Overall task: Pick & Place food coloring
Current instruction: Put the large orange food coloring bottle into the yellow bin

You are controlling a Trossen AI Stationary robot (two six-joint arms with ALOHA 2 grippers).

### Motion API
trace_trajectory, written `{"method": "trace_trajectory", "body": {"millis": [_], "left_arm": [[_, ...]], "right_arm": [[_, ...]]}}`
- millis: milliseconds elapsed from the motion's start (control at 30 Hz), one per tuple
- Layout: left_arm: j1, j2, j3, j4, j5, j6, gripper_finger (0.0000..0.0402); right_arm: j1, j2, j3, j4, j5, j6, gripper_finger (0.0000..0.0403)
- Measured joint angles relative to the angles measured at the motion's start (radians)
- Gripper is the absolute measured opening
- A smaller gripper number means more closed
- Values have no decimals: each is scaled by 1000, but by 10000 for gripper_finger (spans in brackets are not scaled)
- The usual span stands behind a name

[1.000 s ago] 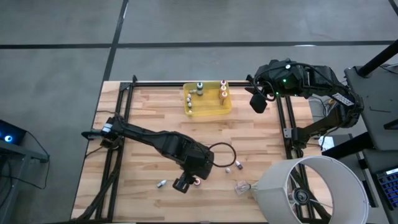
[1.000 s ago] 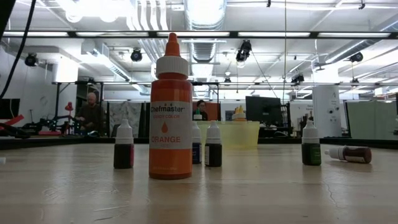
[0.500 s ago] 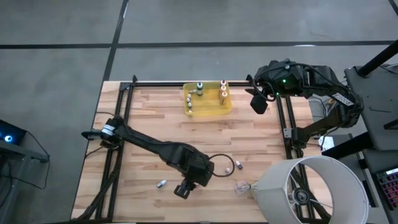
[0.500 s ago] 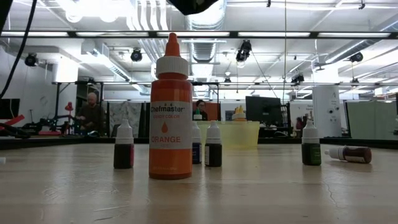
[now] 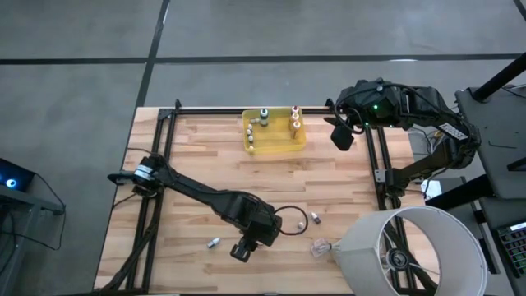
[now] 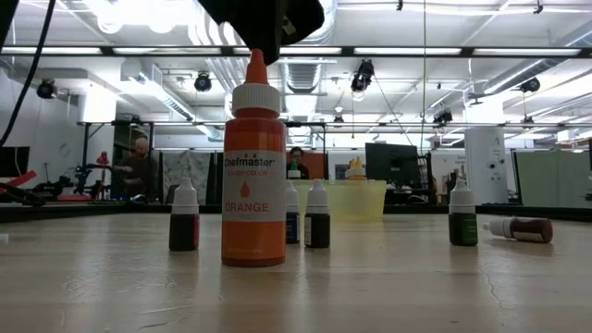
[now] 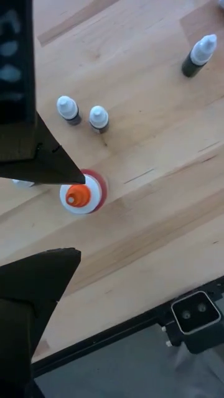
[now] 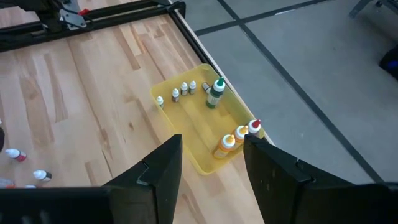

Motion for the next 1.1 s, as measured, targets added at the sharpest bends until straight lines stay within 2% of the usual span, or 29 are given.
{"method": "trace_trajectory", "body": {"millis": [133, 433, 700, 1100], "left_arm": [[0, 0, -14, 22, -5, -3, 156], [0, 0, -15, 22, -36, -7, 213], [0, 0, -42, 58, -73, -1, 215], [0, -1, -112, 158, -61, -4, 215]], "right_arm": [[0, 0, 0, 0, 0, 3, 164], [0, 0, 0, 0, 0, 3, 164], [0, 0, 0, 0, 0, 3, 164], [0, 0, 0, 1, 0, 3, 164]]}}
